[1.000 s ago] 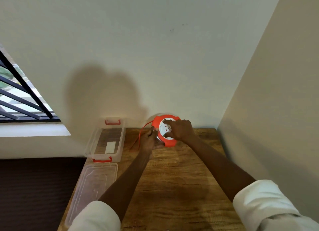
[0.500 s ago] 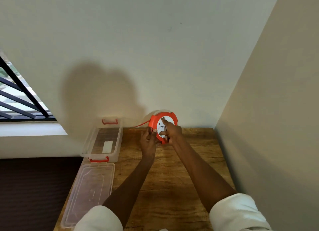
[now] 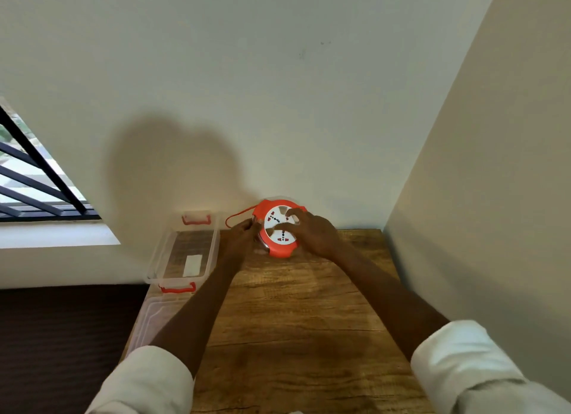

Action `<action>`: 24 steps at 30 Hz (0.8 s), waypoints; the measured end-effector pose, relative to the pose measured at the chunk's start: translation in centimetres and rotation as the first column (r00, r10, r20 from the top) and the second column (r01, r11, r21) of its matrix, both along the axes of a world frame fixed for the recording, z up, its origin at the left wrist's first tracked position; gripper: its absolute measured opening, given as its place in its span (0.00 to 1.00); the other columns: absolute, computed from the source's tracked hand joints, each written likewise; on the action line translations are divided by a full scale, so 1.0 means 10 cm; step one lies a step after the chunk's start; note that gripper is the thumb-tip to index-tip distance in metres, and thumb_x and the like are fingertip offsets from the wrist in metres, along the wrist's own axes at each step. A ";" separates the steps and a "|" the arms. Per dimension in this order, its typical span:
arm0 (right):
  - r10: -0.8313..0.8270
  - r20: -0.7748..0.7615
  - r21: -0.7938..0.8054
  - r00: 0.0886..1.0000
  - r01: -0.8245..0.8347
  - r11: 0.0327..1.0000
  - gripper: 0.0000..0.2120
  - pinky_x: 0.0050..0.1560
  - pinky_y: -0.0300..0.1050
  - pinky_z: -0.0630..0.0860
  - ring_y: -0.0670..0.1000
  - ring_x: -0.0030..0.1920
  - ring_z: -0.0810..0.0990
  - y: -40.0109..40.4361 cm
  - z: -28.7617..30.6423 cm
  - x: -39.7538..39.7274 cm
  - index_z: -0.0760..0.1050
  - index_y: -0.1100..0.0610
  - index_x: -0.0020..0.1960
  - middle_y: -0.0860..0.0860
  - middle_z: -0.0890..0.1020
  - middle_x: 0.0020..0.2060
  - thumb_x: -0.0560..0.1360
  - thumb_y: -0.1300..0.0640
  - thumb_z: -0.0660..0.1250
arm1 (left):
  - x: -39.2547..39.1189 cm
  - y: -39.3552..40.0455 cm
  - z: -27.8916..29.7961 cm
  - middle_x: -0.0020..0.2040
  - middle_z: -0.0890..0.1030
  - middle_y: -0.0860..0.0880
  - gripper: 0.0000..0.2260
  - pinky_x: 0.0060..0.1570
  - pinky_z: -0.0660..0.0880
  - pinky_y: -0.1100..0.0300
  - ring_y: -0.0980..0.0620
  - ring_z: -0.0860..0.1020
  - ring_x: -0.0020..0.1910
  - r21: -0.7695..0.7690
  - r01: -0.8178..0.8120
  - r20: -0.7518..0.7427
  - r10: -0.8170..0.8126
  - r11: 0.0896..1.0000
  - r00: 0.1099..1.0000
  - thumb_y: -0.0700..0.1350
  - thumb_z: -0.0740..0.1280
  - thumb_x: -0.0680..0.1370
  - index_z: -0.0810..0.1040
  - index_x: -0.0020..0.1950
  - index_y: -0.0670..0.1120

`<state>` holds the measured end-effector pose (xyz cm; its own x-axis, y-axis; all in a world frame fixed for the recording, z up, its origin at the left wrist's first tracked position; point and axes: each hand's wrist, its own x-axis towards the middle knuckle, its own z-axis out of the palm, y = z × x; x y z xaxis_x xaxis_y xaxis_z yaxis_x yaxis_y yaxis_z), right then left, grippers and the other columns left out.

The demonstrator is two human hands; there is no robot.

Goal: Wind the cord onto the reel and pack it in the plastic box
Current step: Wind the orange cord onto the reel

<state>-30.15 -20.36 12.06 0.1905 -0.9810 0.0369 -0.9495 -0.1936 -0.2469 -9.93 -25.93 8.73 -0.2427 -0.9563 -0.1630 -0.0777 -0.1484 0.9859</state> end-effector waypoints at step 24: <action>-0.646 0.481 0.348 0.593 0.547 0.761 0.36 0.64 0.54 0.74 0.59 0.66 0.76 -0.13 -0.17 0.28 0.68 0.52 0.74 0.53 0.76 0.69 0.71 0.38 0.72 | -0.50 0.47 -0.20 0.51 0.85 0.49 0.04 0.47 0.84 0.50 0.48 0.85 0.48 -0.106 -0.221 -0.072 0.214 0.969 0.974 0.47 0.69 0.80 0.82 0.53 0.53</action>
<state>-27.33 -21.63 10.40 -0.4457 -0.8677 -0.2201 -0.5227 0.4519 -0.7229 -14.89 -21.23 6.78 -0.0326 -0.9986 -0.0428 0.0034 -0.0429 0.9991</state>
